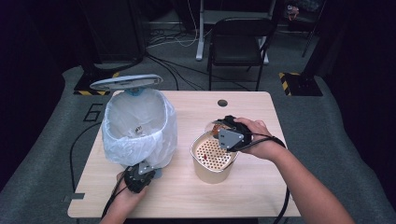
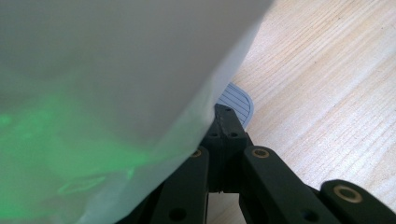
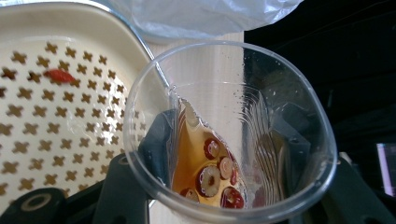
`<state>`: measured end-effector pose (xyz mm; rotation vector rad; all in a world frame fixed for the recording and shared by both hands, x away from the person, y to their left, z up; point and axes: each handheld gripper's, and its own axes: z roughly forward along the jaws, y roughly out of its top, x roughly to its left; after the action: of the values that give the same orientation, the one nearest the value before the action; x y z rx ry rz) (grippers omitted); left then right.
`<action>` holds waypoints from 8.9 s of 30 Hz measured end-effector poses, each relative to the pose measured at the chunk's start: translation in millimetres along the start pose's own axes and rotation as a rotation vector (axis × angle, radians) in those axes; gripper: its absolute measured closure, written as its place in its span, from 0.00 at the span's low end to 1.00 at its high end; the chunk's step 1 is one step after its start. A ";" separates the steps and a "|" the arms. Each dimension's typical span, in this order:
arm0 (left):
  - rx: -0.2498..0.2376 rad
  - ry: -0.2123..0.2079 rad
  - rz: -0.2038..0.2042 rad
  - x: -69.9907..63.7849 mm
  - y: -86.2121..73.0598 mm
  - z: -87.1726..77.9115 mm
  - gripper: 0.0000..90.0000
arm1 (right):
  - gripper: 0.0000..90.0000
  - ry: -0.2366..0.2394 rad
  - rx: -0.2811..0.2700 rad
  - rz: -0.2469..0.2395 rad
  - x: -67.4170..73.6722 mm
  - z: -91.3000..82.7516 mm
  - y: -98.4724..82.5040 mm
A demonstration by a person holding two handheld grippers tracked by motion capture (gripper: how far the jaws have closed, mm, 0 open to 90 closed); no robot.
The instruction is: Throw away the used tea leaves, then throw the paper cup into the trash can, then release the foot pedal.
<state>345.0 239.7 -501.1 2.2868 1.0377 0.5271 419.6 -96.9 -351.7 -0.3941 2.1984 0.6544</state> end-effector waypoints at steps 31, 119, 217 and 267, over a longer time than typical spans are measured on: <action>0.003 0.002 -0.002 -0.3 0.2 -0.1 1.00 | 0.56 -0.209 0.261 -0.664 38.9 11.3 19.9; 0.002 0.000 0.000 0.0 0.1 -0.1 1.00 | 0.56 0.084 -0.136 0.231 -31.0 -7.5 -14.1; 0.000 -0.014 -0.001 0.6 -0.3 -0.4 1.00 | 0.18 0.340 -0.321 0.884 -94.7 108.2 167.0; -0.111 -0.205 -0.149 10.3 -26.9 -49.9 0.56 | 0.23 0.151 -0.173 0.947 -6.7 -21.5 9.7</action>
<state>308.8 278.8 -479.0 2.0964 1.0392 0.2761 406.2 -100.8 -331.5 0.5886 2.4174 1.3433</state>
